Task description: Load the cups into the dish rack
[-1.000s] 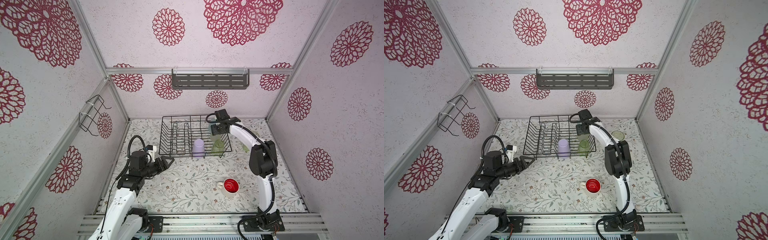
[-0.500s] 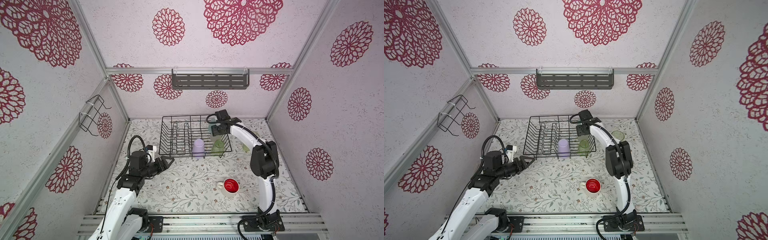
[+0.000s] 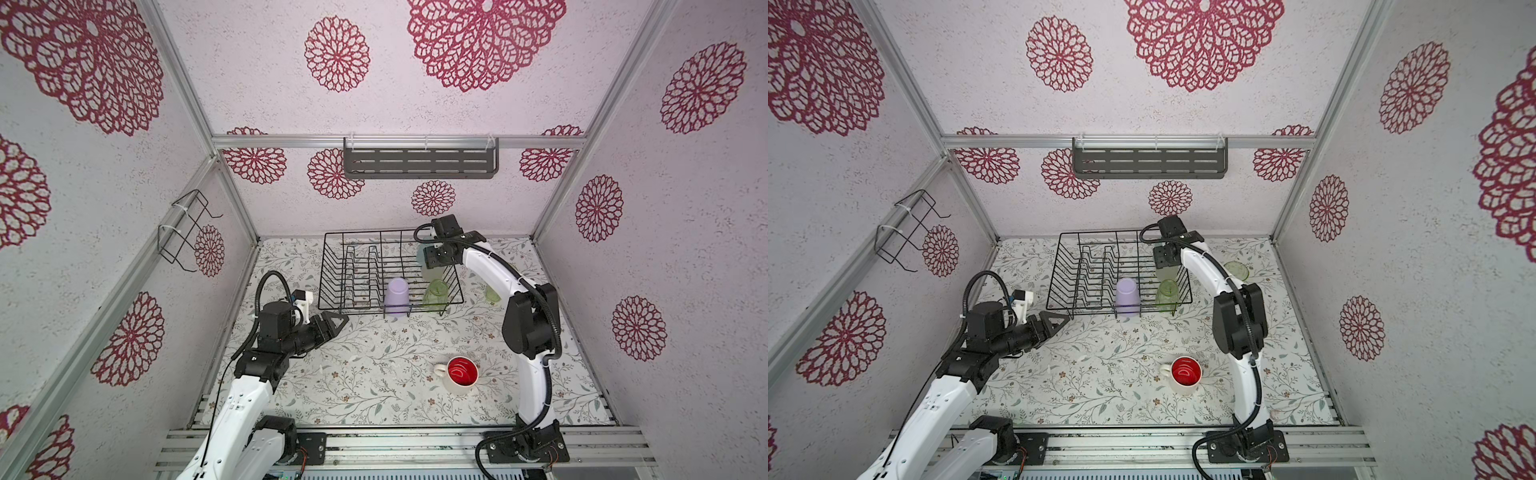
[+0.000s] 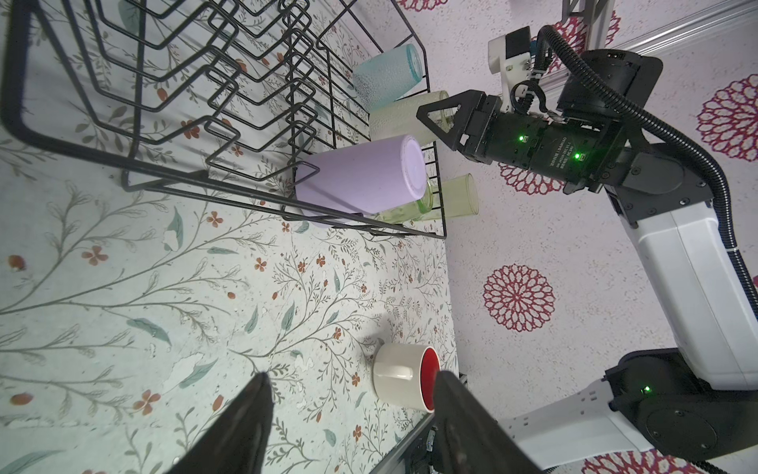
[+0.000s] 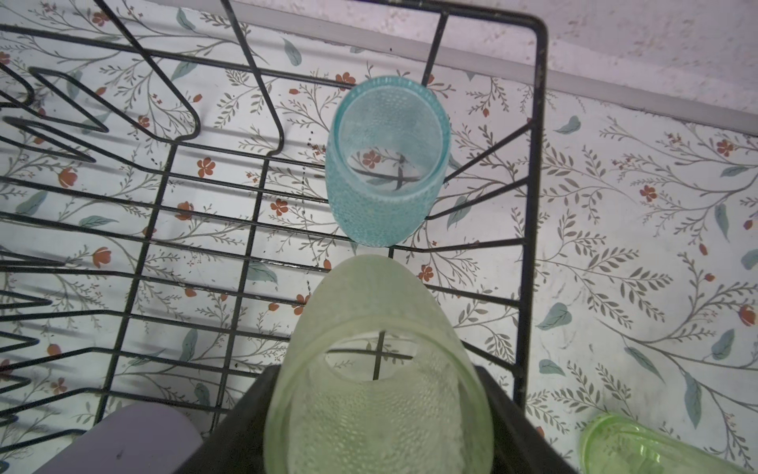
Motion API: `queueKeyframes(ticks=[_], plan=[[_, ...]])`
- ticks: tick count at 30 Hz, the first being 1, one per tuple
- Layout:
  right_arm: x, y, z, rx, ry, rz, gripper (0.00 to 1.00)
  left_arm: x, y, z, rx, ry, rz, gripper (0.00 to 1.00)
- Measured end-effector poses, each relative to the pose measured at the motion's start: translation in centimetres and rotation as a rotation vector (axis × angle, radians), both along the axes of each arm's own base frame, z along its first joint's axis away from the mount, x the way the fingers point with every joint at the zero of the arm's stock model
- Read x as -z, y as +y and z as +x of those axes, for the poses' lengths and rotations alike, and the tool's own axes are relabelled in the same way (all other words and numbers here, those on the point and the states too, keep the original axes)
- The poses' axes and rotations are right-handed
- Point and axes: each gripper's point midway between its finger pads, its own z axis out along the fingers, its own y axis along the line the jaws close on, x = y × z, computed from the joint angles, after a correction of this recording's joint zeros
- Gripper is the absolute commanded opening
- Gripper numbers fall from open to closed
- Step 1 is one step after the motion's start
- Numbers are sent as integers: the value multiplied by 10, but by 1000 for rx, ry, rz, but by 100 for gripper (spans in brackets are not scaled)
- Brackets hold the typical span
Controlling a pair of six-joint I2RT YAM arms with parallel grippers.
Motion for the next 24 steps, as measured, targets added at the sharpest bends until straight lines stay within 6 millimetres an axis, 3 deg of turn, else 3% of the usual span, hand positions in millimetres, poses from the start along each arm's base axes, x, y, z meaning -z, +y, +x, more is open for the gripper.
queueKeyframes(ticks=[24], plan=[[16,6,0,-29,68,-7,69,7,2,-3,-9,8,5,66]])
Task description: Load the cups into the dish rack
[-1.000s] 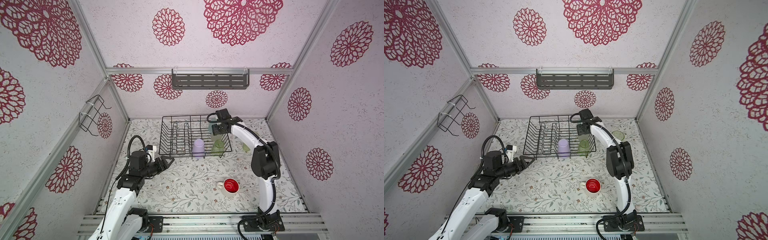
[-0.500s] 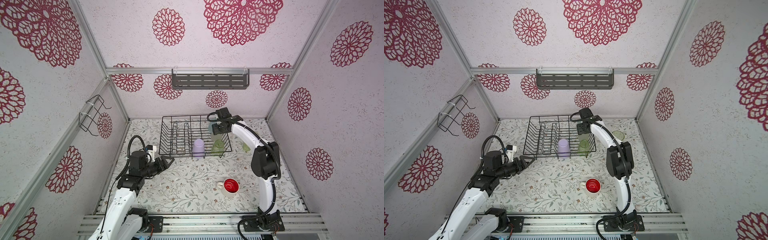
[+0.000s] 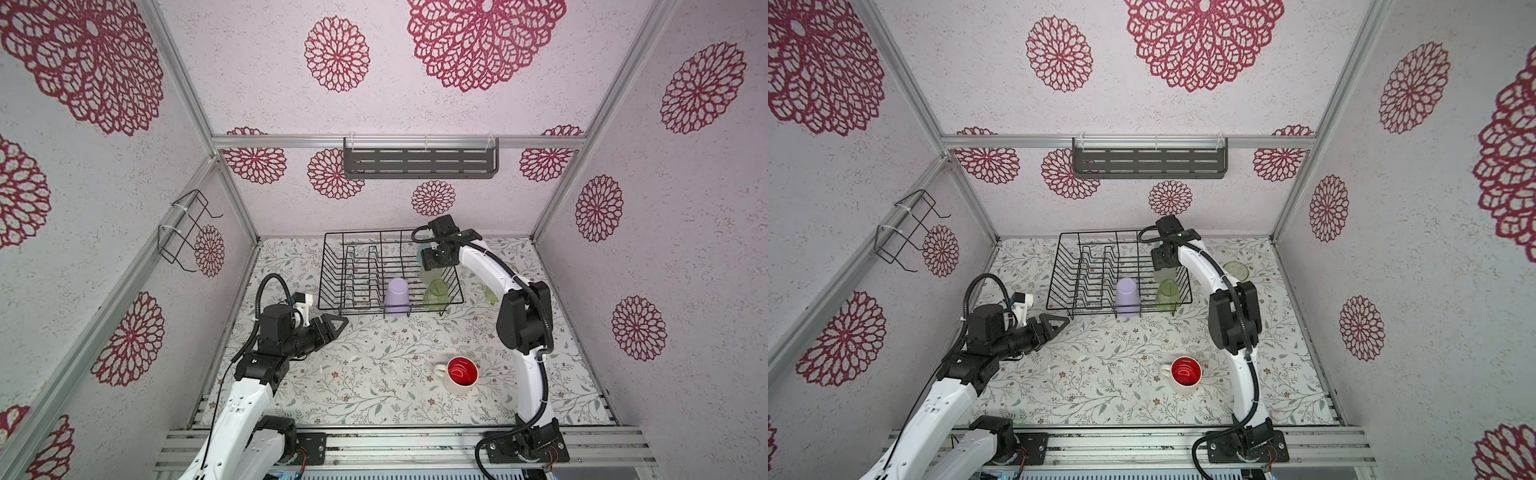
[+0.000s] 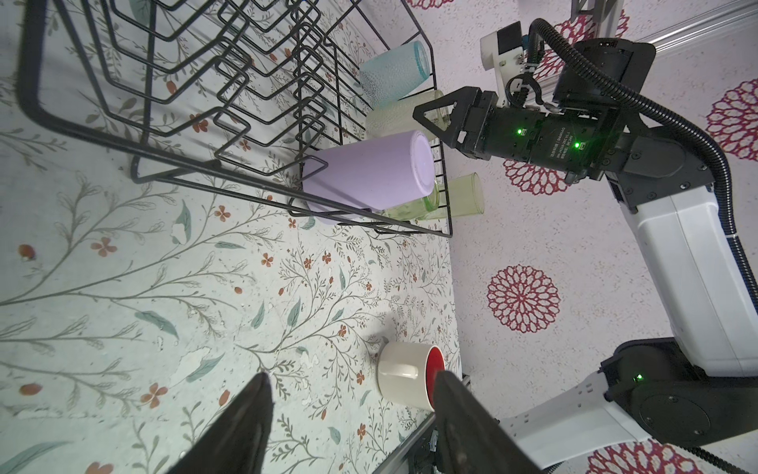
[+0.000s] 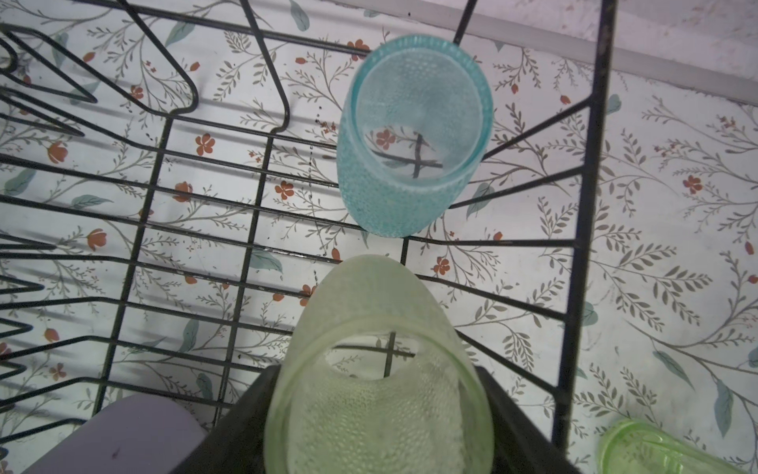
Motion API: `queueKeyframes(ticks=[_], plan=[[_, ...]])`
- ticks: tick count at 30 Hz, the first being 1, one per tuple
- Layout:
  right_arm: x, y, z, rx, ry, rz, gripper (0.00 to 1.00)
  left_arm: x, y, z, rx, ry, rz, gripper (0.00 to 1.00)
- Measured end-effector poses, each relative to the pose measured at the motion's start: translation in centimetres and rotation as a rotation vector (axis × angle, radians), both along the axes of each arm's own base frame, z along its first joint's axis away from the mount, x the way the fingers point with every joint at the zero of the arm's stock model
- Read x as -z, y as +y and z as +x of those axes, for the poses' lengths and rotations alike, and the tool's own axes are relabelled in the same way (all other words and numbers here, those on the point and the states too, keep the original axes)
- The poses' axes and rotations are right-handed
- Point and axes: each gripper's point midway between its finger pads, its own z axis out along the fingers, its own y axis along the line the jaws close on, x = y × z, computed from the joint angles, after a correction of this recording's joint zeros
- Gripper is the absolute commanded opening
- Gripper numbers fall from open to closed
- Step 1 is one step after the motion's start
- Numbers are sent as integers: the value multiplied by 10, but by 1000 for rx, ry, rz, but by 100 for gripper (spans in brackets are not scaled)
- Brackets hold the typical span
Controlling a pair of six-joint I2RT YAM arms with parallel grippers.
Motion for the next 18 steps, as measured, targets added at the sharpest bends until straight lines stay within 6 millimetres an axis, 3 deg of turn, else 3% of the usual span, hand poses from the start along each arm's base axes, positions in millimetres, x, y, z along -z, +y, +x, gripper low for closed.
queueKeyframes(ticks=[4,11,18], plan=[[2,-1,-2,-4,10,-7,70,1,0,0,0,3,0,66],[2,-2,-3,-14,11,-18,81,2,0,1,1,8,0,66],[1,-2,-2,-24,5,-27,83,2,0,0,0,8,0,66]])
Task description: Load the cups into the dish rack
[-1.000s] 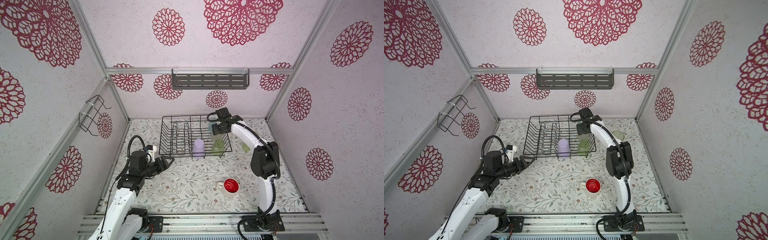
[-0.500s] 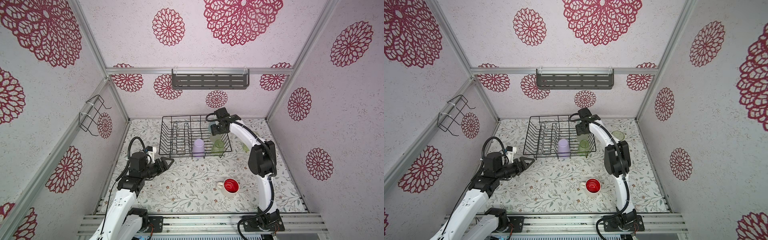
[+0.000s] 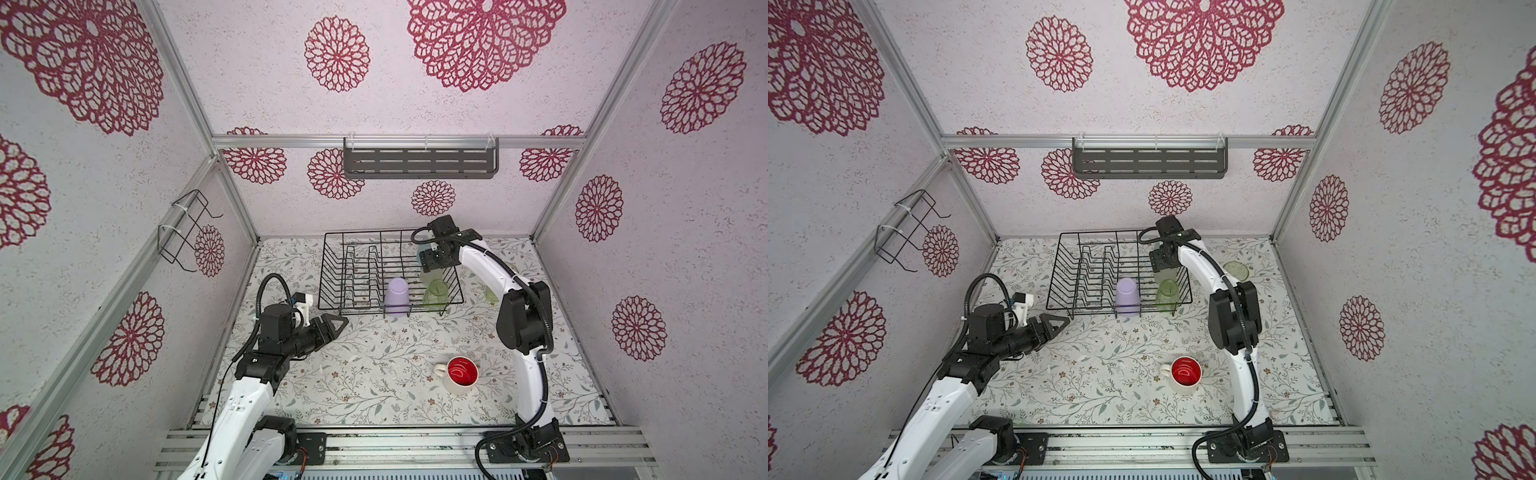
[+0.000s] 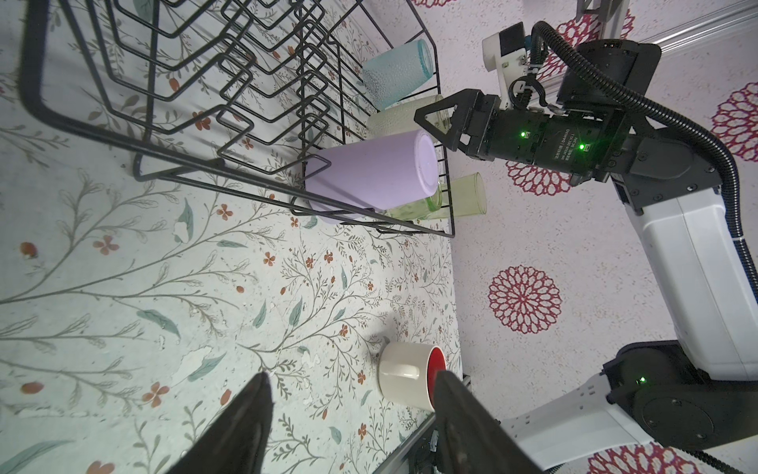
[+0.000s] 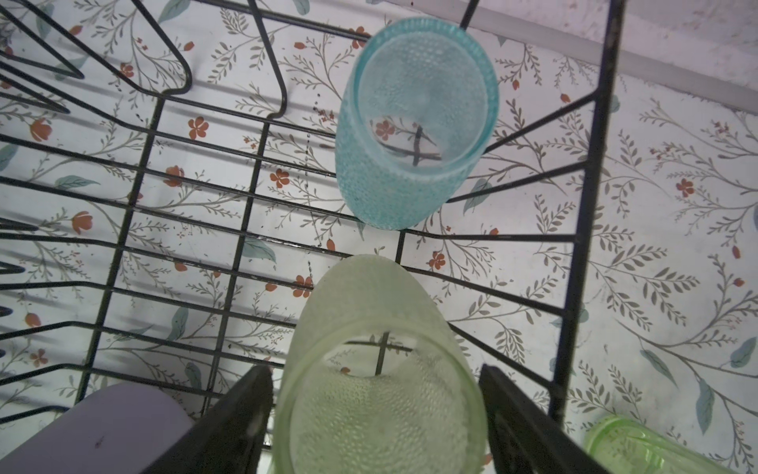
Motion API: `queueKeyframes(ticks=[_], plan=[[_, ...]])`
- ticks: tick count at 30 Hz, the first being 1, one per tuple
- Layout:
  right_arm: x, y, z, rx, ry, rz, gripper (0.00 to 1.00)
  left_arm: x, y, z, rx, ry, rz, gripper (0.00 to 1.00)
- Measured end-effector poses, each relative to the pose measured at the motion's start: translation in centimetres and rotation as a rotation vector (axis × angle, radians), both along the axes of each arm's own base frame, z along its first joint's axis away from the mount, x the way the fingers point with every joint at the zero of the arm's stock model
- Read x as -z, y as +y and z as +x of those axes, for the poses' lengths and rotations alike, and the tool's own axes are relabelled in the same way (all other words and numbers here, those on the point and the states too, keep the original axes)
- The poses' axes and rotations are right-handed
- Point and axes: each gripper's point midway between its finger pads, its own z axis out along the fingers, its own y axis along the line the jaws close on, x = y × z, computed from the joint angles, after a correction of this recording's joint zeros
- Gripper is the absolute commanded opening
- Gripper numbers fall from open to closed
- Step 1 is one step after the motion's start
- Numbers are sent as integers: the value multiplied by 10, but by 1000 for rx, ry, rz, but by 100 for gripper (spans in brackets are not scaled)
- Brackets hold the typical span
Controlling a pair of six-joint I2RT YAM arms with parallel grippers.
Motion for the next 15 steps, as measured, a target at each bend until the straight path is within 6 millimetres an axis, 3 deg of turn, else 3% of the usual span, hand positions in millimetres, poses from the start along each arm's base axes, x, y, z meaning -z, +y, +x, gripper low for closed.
queueKeyframes(ticks=[5,9,15], plan=[[-11,0,0,-3,-20,8,85,-1,-1,0,4,0,-4,67],[-40,-4,-9,-18,-91,25,88,-3,-8,-4,43,-2,-22,65],[-86,-40,-43,21,-294,4,93,-18,-37,-15,165,-49,15,67]])
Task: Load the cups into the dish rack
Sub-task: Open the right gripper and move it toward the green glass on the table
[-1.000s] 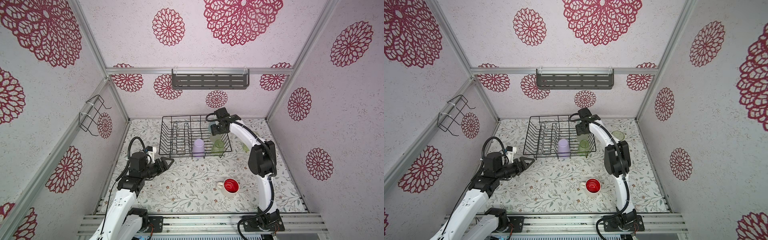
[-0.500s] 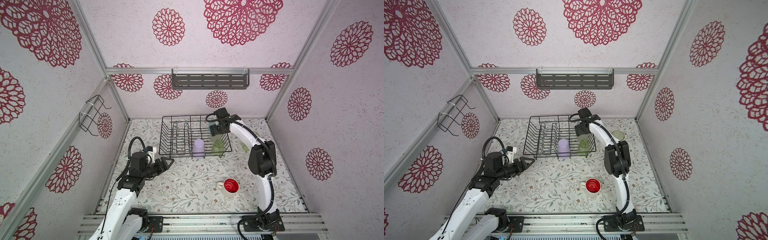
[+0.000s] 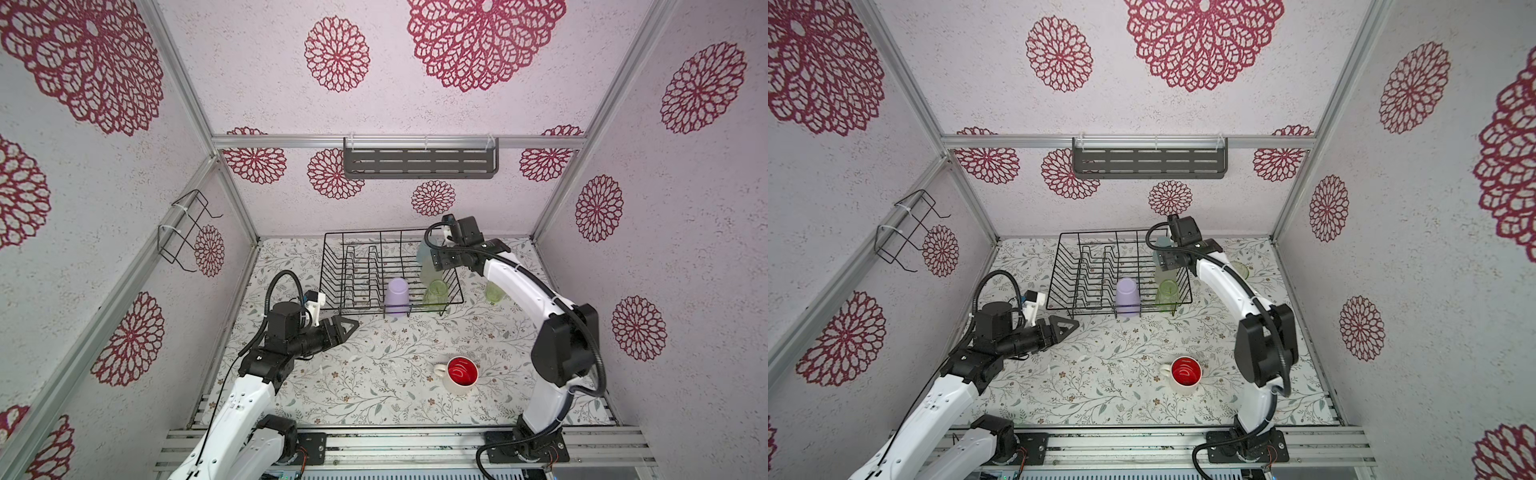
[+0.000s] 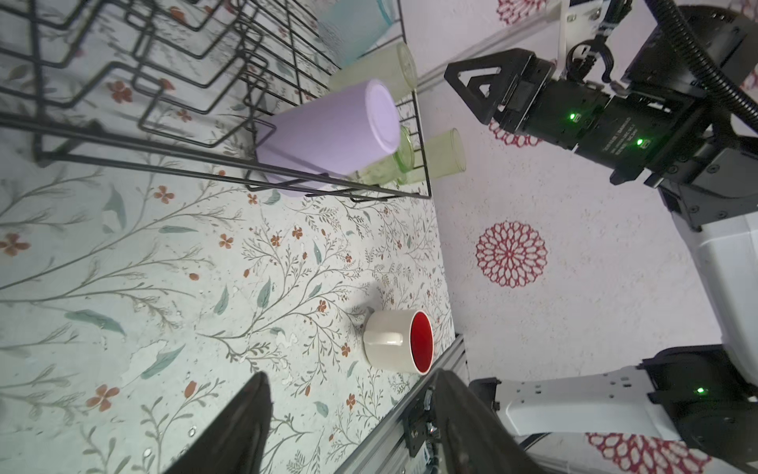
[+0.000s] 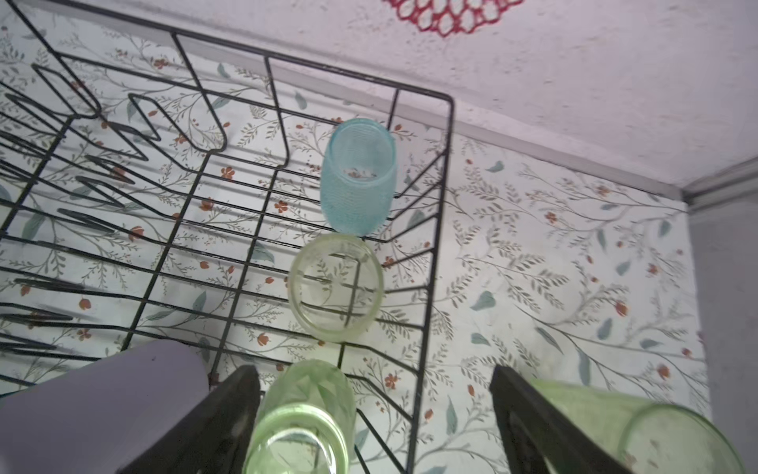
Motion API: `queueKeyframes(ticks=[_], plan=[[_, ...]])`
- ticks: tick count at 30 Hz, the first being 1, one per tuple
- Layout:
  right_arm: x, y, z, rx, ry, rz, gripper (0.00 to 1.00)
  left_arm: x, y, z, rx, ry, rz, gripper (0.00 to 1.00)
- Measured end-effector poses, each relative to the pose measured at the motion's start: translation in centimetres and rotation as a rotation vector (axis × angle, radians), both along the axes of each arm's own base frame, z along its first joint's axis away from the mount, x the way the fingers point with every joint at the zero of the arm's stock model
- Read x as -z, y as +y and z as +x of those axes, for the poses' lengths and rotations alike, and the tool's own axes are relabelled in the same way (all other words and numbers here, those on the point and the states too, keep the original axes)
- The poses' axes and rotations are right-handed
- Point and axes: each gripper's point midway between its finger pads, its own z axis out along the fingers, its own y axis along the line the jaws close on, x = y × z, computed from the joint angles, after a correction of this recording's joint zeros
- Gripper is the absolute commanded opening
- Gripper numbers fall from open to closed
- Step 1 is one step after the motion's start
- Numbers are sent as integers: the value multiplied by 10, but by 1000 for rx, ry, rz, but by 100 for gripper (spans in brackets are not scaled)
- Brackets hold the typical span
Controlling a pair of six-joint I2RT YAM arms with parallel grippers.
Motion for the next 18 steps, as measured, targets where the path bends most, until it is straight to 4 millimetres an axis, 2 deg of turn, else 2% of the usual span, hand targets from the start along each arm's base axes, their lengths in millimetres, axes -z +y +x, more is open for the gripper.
queueKeyframes(ticks=[2,5,10,13,15,18], plan=[[-7,-16,-7,23,-65,-6,93,-8,-5,1,19,-19,14,67],[-1,-46,-8,83,-90,-31,91,-12,-4,5,9,-39,32,67],[17,-109,5,250,-24,-40,83,-3,-4,10,4,-12,56,67],[26,-139,16,335,30,-33,78,2,-5,13,5,4,64,67],[34,-151,20,368,66,-32,72,6,-6,14,8,18,69,67],[51,-157,19,389,134,-26,66,9,-7,15,9,27,76,67]])
